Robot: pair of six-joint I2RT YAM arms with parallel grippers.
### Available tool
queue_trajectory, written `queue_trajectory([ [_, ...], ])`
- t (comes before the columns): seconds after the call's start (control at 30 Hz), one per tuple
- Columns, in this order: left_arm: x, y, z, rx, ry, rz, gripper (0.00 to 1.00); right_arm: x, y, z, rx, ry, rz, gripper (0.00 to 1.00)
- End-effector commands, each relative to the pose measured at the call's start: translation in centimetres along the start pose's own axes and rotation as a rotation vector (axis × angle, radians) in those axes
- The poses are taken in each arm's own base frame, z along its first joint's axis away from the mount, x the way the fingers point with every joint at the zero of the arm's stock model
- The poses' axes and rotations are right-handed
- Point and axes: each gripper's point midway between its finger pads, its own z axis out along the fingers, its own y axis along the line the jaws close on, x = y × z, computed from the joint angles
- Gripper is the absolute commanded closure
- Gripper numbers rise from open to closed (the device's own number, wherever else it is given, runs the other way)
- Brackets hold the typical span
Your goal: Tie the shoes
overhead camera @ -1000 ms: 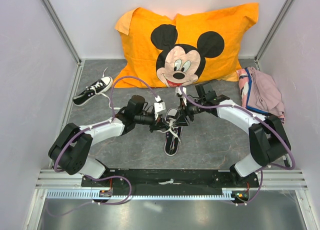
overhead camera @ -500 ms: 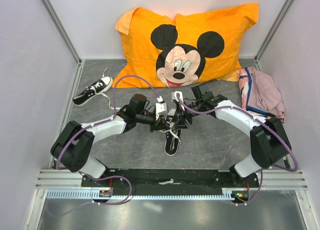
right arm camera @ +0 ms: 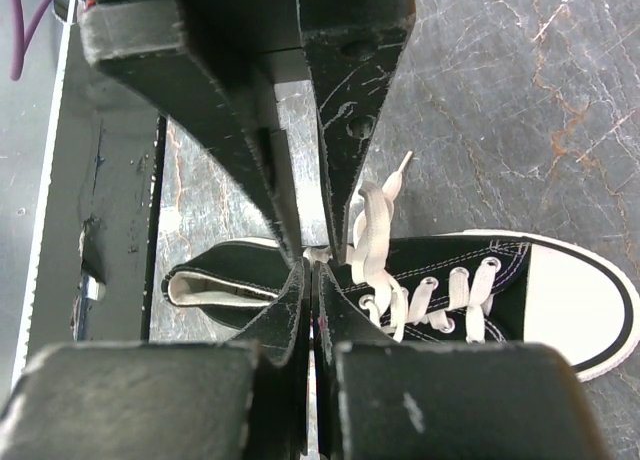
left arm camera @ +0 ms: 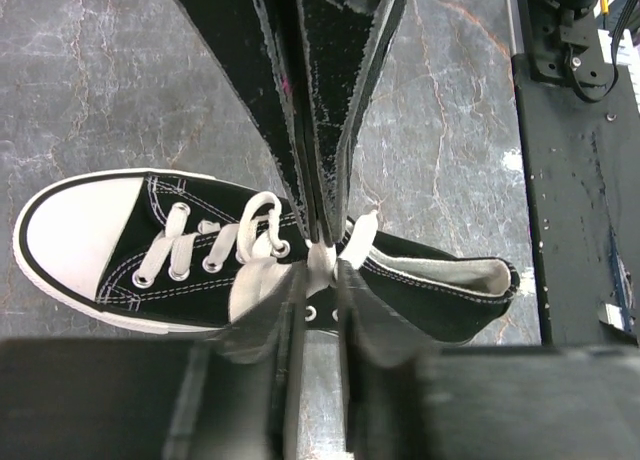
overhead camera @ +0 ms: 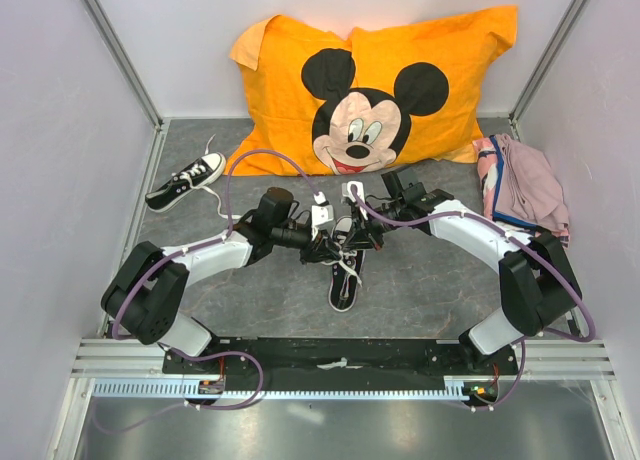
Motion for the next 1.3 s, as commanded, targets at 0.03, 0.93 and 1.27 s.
queue_trajectory([
  [0.03,-1.9,-0.2,-0.4,-0.006,-0.071,0.016,0.67,-1.4,-0.4,-0.1,0.013,-0.049,-0.011,1.00],
  [0.93,-2.8,0.2,-0.6,0.005,-0.124,-0.045,0.77,-1.3,-0.5,-0.3,0.026,-0.069,0.028,1.00],
  [1.27,-1.8,-0.2,-0.8,0.019,-0.074,-0.044,0.98,-1.1,-2.0,-2.2,0.060,-0.107,0.197,0.49],
])
